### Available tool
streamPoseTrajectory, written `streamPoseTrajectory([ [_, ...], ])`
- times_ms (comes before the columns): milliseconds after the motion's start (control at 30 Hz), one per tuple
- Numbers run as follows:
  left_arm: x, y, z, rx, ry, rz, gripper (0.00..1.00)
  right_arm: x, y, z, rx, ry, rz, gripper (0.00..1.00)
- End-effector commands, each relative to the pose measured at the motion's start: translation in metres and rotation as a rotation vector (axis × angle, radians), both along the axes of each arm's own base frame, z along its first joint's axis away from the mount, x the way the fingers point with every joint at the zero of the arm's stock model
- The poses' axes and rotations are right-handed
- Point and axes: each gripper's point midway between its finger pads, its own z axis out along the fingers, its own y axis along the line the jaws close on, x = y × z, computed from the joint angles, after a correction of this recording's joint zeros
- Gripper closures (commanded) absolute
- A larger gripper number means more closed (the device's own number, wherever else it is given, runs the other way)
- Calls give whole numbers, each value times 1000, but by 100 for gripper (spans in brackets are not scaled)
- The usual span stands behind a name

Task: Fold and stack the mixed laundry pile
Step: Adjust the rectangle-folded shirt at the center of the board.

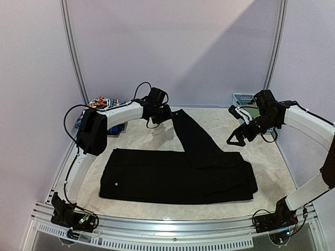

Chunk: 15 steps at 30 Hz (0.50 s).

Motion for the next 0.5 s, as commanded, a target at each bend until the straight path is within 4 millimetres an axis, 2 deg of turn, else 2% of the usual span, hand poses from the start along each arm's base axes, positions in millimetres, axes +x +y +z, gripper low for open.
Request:
streamPoseTrajectory([
  [0, 22, -5, -28, -90, 17, 52, 52, -12, 3, -2, 27, 17, 22, 1],
  [133, 31, -12, -48, -129, 29, 66, 53, -15, 4, -8, 34, 33, 32, 1],
  [467, 33, -37, -98, -274, 116, 65, 59, -13, 11, -11, 62, 68, 50, 1],
])
